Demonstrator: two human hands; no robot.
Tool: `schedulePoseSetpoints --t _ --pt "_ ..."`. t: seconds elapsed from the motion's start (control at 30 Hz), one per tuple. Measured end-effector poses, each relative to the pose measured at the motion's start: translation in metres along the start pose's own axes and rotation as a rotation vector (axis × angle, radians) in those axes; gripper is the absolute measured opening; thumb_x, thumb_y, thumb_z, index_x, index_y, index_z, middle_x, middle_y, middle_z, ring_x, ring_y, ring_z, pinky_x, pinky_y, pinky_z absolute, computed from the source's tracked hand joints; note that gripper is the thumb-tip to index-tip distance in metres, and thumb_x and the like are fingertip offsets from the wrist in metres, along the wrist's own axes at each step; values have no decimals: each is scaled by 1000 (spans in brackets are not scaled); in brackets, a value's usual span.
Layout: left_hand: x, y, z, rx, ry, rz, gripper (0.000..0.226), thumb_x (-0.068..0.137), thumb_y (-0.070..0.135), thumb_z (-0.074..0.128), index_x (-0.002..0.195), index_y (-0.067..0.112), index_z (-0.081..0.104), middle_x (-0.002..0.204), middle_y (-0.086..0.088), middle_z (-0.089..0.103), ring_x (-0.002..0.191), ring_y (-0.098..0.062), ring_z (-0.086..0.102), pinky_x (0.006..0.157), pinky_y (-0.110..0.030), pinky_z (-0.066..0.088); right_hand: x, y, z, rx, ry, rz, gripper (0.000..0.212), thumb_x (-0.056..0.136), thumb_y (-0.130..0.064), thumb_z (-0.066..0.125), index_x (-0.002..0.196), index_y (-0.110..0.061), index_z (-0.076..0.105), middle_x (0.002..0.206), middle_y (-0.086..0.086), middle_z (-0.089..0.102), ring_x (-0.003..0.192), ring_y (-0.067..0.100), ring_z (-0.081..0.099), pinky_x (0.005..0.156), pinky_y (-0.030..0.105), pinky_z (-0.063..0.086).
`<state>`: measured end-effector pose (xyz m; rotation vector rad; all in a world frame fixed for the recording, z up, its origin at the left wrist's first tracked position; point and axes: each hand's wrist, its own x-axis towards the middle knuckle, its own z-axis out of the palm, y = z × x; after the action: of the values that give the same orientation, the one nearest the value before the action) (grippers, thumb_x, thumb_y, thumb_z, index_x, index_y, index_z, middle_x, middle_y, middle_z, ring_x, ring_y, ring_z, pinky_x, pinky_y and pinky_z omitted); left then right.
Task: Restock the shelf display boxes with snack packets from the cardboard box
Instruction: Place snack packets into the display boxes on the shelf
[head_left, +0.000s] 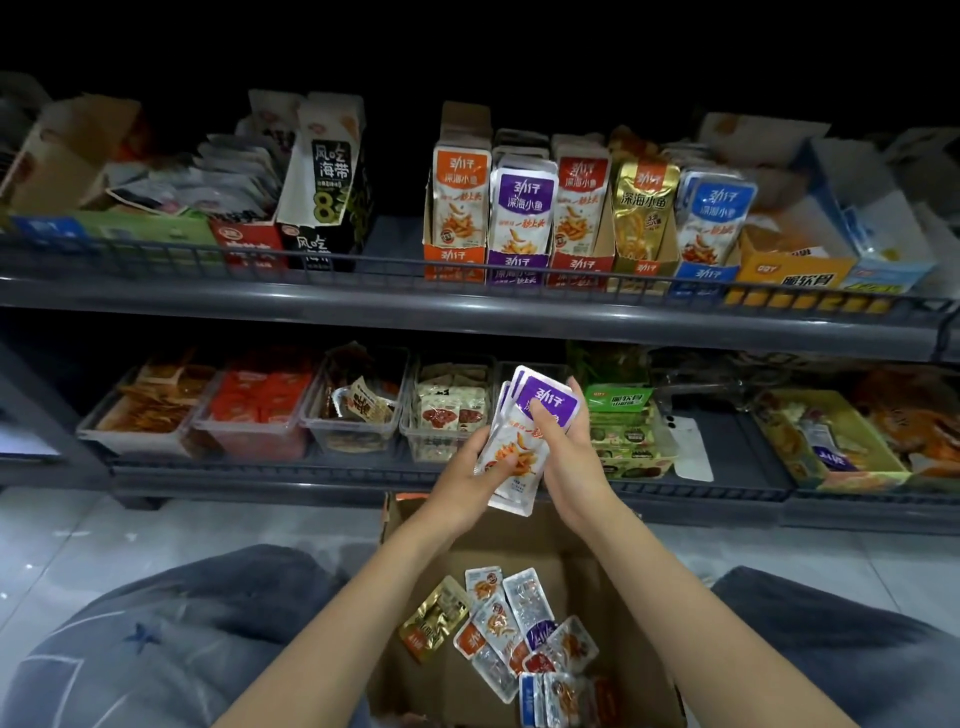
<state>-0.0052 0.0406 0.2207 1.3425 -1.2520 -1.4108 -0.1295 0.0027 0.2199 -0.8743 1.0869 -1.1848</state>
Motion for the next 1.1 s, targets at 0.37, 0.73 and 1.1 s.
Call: schedulePoseSetpoints --t 0.37,0.73,1.1 --pt "2 45 -12 -107 18 143 14 96 28 50 109 36 50 105 9 67 89 -4 68 65 -23 57 11 -56 25 -290 -8 -253 36 88 -24 64 118 -18 44 109 6 63 96 17 65 76 24 56" --pt "31 97 -53 79 -43 300 32 97 32 44 128 27 39 108 2 63 86 -12 68 53 -30 55 48 -145 34 -393 -403 -117 69 63 -16 80 123 -35 51 120 1 63 107 18 64 89 39 55" --pt "86 153 -57 200 67 374 27 96 33 51 120 25 43 112 3 62 91 -11 66 60 -30 58 95 -194 30 -450 -321 -304 66 72 -6 76 129 -23 48 114 5 66 102 20 66 84 36 56"
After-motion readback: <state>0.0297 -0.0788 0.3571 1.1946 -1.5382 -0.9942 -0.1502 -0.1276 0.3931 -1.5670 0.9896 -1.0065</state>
